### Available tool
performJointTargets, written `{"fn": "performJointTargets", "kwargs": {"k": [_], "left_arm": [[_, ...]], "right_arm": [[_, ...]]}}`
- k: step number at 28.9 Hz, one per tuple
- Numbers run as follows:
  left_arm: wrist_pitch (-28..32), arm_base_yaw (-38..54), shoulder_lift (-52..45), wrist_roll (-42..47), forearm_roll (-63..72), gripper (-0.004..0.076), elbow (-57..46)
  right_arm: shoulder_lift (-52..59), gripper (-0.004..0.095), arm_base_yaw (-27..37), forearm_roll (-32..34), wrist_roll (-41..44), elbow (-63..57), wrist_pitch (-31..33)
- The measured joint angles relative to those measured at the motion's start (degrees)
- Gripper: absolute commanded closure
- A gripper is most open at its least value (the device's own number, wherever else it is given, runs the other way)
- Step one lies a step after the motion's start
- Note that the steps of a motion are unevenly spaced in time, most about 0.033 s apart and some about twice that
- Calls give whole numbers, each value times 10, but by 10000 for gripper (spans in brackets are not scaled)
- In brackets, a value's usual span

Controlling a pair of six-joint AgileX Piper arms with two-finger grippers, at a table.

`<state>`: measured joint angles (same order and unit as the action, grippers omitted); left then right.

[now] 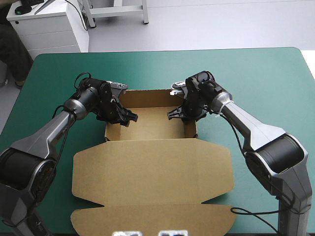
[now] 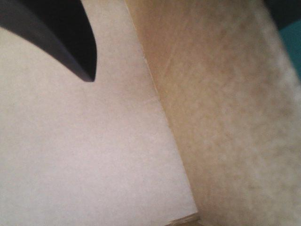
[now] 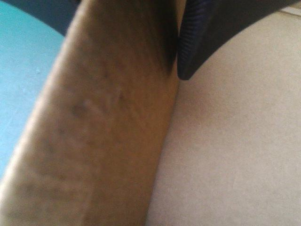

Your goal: Fold the box

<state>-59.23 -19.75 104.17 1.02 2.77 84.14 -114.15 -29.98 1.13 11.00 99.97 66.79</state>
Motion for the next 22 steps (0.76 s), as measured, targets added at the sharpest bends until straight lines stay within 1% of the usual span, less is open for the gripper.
{"fn": "performJointTargets", "kwargs": {"k": [4,9,16,19,22], "left_arm": [[1,0,0,0,1,182,1],[-22,0,0,0,1,182,33],[-100,0,0,0,-11,183,128],[-114,0,0,0,-18,193,174],[-116,0,-7,0,-17,226,219]], "right_arm": [[0,499,0,21,1,27,26],[0,499,0,35,2,64,36],[5,498,0,31,2,110,41],[20,498,0,31,2,124,42],[42,499,0,31,0,134,43]]}}
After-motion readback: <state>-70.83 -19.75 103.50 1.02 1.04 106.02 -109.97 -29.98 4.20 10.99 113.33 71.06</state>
